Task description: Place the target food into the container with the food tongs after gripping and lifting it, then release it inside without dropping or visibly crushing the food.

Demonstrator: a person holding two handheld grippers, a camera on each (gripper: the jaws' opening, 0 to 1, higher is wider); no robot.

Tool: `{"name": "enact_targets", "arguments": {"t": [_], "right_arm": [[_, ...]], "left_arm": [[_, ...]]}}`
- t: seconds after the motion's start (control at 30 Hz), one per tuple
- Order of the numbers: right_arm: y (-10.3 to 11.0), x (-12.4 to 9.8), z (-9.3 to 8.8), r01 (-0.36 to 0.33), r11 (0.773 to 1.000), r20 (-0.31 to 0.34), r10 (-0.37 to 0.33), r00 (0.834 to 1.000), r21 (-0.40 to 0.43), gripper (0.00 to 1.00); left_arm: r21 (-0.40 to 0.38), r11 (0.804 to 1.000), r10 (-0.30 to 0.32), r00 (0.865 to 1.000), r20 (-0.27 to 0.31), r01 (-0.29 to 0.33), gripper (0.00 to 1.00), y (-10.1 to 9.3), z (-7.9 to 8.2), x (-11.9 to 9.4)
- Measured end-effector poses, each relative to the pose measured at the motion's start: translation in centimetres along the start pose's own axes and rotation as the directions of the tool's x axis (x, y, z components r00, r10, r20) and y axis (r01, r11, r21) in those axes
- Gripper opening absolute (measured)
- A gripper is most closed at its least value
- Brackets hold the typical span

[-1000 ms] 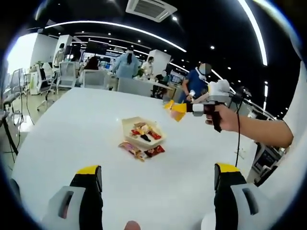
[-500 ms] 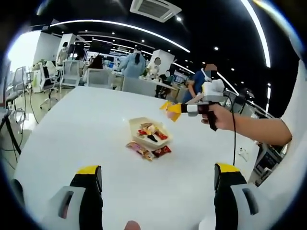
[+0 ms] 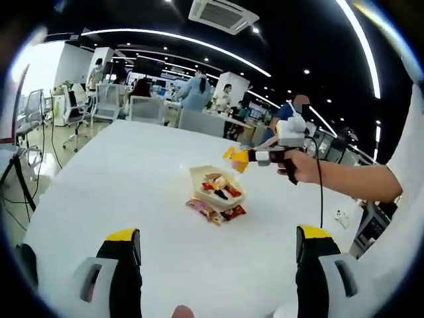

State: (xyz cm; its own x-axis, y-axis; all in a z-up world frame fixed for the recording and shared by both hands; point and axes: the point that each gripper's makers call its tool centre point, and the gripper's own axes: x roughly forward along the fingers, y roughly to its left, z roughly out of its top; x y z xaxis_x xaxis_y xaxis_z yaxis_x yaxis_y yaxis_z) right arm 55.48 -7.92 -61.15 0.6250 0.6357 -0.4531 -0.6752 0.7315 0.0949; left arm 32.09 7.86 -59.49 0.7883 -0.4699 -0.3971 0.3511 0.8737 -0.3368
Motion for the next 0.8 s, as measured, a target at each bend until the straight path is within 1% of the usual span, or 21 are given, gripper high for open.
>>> {"name": "enact_targets", "arguments": {"t": [0.1,0.17,0.23,0.37,0.47,0.63,0.8], "right_arm": [[-0.4,0.2,-0.1,0.008,1.0,0.0,-0.008,1.0,-0.005,0.25],[-0.5,0.4,0.0,0.003,1.0,0.018,-0.004,1.0,0.012,0.27],[-0.7,0.3,0.1,0.015,0.999,0.022,-0.015,1.0,0.03,0.28],[-1.2,0.0,0.4,0.03,0.999,0.042,-0.032,0.999,0.026,0.28],[-1.4,-0.2,0.4,0.036,0.999,0.046,-0.037,0.998,0.02,0.28],[-1.3,-0.6,0.3,0.029,0.999,0.047,-0.03,0.998,0.029,0.29],[-0.9,-1.5,0.4,0.018,1.0,0.056,-0.019,0.998,0.025,0.29]], "left_arm": [[0.001,1.0,0.001,1.0,-0.004,-0.001,0.98,0.0,0.0,0.1],[0.0,1.0,0.003,1.0,-0.004,-0.003,0.98,0.1,0.0,0.1],[-0.002,1.0,0.002,1.0,-0.001,-0.002,0.98,0.1,0.1,0.3],[0.001,1.0,0.0,1.0,-0.002,0.0,0.98,0.1,0.2,0.5],[0.005,1.0,-0.003,1.0,-0.004,0.003,0.98,-0.1,0.3,0.6],[0.01,1.0,-0.01,1.0,-0.006,0.01,0.98,-0.4,0.2,0.7],[0.016,1.0,-0.017,1.0,-0.008,0.017,0.98,-0.7,0.2,0.7]]}}
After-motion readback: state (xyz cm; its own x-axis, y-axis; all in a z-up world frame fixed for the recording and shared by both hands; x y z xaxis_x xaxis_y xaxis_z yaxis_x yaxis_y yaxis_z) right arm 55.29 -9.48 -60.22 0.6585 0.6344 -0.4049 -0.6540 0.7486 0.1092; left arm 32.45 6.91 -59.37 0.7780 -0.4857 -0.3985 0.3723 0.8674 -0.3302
